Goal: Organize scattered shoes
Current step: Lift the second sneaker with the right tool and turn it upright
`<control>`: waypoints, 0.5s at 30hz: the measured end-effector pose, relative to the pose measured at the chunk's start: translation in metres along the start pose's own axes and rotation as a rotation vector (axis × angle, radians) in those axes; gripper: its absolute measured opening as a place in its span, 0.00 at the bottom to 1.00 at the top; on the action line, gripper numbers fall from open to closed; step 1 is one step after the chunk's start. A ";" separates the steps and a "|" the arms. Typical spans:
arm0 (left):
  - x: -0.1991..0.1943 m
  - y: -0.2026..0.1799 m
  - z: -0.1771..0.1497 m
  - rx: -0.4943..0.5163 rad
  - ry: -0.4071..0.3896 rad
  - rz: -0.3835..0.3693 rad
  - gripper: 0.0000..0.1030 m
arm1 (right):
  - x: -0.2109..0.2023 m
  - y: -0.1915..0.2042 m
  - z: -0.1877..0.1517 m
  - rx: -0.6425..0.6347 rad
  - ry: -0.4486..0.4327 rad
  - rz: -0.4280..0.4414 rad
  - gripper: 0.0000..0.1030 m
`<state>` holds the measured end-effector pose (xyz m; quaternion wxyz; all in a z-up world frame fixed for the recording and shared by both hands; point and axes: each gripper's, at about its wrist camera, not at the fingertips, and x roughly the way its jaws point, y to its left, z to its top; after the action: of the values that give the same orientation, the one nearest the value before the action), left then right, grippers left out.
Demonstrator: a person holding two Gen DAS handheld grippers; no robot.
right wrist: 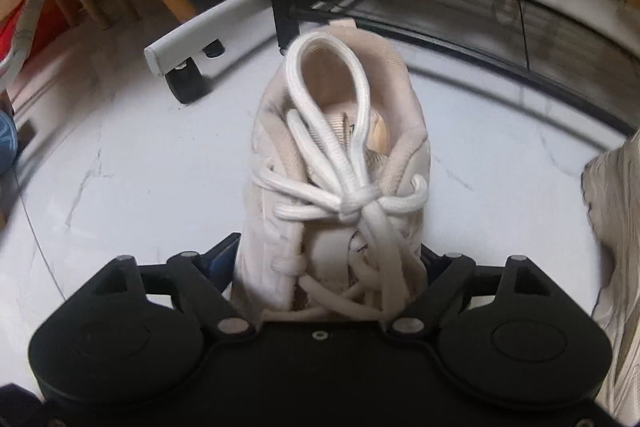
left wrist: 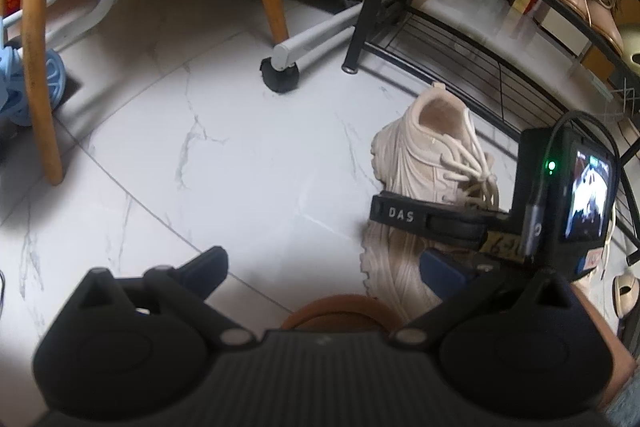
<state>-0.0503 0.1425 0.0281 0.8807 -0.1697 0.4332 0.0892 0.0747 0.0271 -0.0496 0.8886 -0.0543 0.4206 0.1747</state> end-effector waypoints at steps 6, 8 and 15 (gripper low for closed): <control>0.001 -0.002 -0.001 0.015 0.003 -0.003 0.99 | -0.003 -0.005 0.002 0.034 0.013 -0.010 0.78; 0.002 -0.002 0.000 0.016 0.005 -0.005 0.99 | -0.007 -0.010 0.000 0.061 0.026 -0.029 0.77; 0.001 -0.005 -0.001 0.029 0.006 -0.020 0.99 | -0.027 -0.057 -0.008 0.214 0.098 -0.133 0.77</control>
<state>-0.0495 0.1379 0.0278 0.8826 -0.1617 0.4352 0.0737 0.0737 -0.0351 -0.0368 0.8774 0.0045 0.4751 0.0669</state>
